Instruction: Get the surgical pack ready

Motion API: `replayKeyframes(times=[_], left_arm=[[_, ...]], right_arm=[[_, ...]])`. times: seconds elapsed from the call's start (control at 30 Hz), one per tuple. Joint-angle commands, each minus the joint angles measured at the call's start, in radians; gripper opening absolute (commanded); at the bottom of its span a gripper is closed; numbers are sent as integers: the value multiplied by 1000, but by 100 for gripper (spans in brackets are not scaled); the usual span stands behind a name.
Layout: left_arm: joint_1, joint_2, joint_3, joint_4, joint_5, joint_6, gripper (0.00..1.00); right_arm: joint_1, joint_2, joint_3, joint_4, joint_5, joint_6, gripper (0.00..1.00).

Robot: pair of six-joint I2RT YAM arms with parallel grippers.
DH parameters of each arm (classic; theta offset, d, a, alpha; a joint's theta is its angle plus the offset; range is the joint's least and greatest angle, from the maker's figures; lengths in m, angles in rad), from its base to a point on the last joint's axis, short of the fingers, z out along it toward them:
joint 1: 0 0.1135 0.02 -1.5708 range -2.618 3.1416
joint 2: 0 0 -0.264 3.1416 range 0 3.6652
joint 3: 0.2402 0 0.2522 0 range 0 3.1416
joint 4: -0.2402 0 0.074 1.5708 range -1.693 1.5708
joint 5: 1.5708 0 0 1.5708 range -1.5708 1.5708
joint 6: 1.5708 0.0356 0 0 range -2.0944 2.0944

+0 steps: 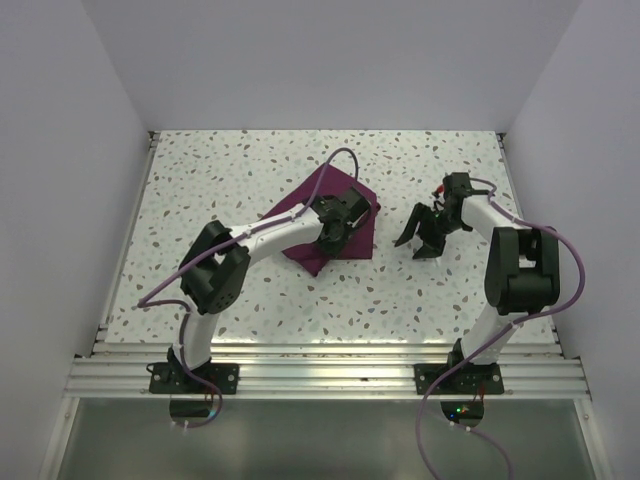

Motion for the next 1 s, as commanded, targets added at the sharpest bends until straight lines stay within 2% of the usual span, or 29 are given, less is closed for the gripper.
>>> replayKeyframes(times=[0.0, 0.07, 0.13, 0.17, 0.37, 0.53, 0.67, 0.77, 0.87, 0.97], left_arm=[[-5, -2, 35, -12, -13, -12, 39], [-7, -4, 41, -17, -7, -12, 28], [-7, -8, 56, -26, -4, -13, 23], [-7, -10, 65, -32, -4, -13, 17], [-5, -11, 124, -66, 2, -18, 2], [-5, -1, 141, -81, 10, -18, 6], [-5, 6, 125, -88, 19, -22, 23], [-5, 1, 98, -74, 19, -24, 30], [-5, 4, 93, -71, 24, -22, 30], [-5, 13, 93, -69, 24, -22, 25]], right_arm=[[5, -20, 7, 29, -56, 2, 64], [9, -22, 5, 39, -81, 13, 63], [23, -17, 8, 54, -101, 31, 61], [26, -15, 8, 62, -127, 41, 60], [83, 4, 36, 126, -187, 110, 53], [120, 37, 83, 145, -210, 143, 52], [120, 43, 105, 145, -207, 151, 53], [120, 43, 111, 135, -202, 143, 53], [120, 43, 102, 138, -207, 142, 53], [120, 40, 88, 146, -207, 142, 53]])
